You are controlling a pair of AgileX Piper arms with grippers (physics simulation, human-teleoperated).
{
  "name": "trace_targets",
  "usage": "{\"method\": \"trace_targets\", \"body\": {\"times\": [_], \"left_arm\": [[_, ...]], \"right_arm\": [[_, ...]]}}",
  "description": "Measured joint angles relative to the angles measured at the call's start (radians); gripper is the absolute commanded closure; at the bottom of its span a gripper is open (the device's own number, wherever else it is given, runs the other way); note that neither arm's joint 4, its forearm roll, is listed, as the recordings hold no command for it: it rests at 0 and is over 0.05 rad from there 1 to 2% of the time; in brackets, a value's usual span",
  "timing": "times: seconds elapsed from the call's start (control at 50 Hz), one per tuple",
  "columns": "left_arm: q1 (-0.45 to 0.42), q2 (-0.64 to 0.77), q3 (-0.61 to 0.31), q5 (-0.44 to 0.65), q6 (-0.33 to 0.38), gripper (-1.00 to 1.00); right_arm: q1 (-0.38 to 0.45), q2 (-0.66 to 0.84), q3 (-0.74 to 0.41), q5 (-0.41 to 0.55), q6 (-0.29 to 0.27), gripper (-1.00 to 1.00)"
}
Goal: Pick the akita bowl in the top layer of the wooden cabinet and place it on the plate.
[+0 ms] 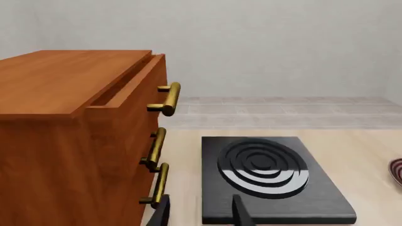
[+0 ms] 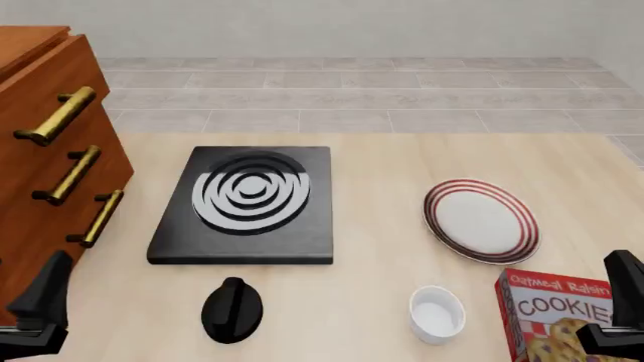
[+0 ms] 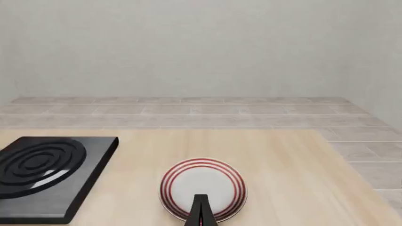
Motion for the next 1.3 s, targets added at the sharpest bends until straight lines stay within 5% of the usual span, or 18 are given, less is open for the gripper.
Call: {"method": "trace_targets", "body": {"times": [0.56, 1.3], "left_arm": [[-0.036, 0.212, -0.041, -0.107, 0.046, -1.0], [-0.101, 0.315, -0.331, 0.073, 0.074, -1.0]], "right_arm": [[-0.001, 0.015, 0.0, -0.009, -0.007, 1.0], [-0.002, -0.001, 0.0, 0.004, -0.003, 1.0]]}}
